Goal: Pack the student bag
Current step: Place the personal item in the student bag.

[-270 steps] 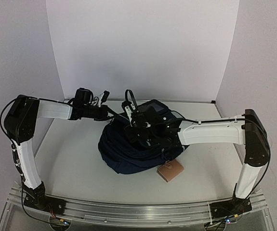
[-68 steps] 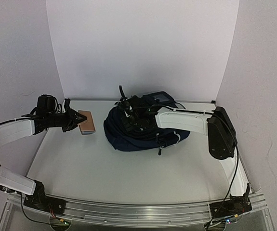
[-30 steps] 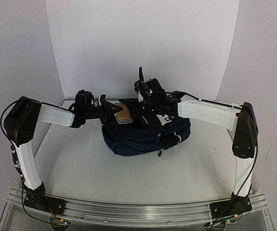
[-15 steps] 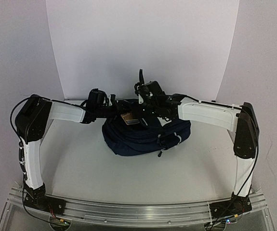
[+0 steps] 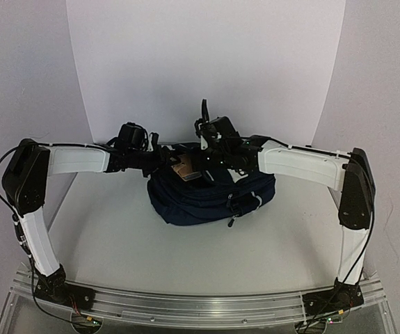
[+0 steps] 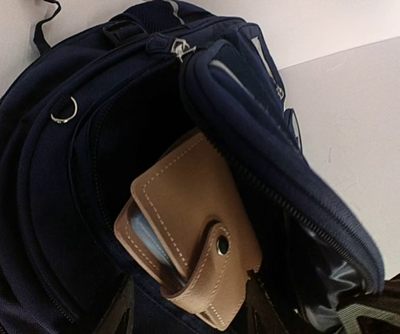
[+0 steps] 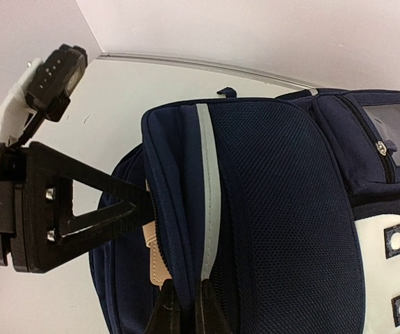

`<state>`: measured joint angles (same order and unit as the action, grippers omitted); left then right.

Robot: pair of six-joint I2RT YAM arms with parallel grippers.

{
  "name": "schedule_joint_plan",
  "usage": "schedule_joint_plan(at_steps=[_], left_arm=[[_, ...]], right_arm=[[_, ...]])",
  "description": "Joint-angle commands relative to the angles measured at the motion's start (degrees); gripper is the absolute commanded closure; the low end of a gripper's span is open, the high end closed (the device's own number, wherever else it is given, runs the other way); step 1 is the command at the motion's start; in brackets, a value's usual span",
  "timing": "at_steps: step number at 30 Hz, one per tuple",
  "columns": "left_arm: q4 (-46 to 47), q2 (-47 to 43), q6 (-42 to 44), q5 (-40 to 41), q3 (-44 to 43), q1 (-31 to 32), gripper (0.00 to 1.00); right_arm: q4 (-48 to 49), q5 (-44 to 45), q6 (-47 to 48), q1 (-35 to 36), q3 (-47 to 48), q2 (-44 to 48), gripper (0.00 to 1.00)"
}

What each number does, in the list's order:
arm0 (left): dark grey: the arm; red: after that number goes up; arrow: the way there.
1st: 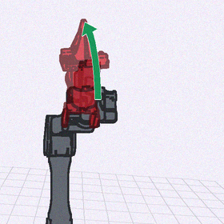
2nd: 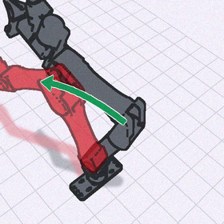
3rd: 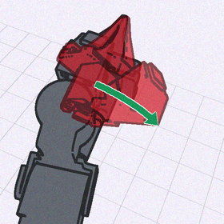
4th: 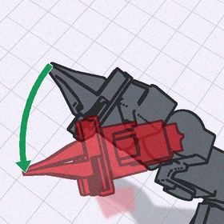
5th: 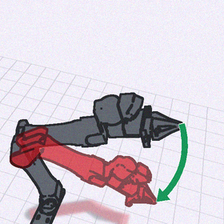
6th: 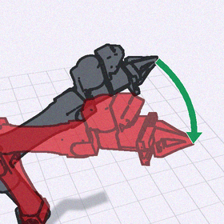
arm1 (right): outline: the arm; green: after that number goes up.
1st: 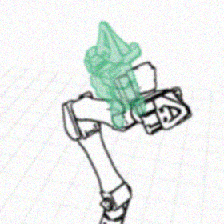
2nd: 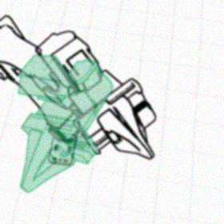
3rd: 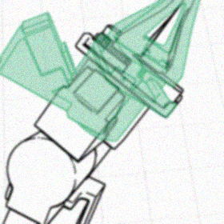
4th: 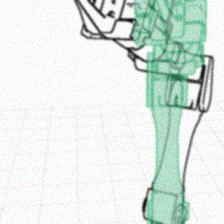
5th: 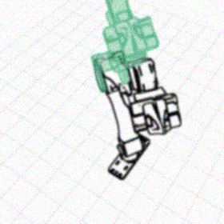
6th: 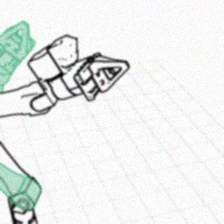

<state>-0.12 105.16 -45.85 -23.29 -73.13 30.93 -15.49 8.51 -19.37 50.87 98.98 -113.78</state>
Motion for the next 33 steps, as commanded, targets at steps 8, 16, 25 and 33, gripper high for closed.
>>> schedule_joint_plan(at_steps=[8,16,25,33], left_arm=[[3.28,2.95,0.08,-2.62,-2.19,2.34,0.66],[8.66,9.12,0.27,-4.74,-7.77,4.2,0.75],[10.33,7.19,5.37,-2.05,-6.44,4.52,0.67],[-1.14,-8.01,9.39,2.8,6.25,0.41,0.27]], right_arm=[[5.38,-1.04,0.66,0.87,1.63,3.0,1.0],[5.47,-1.45,0.47,0.87,1.55,2.39,1.0],[5.47,-0.42,0.03,0.89,0.13,3.36,1.0],[4.67,2.78,-1.79,0.85,-4.77,9.91,0.5]])
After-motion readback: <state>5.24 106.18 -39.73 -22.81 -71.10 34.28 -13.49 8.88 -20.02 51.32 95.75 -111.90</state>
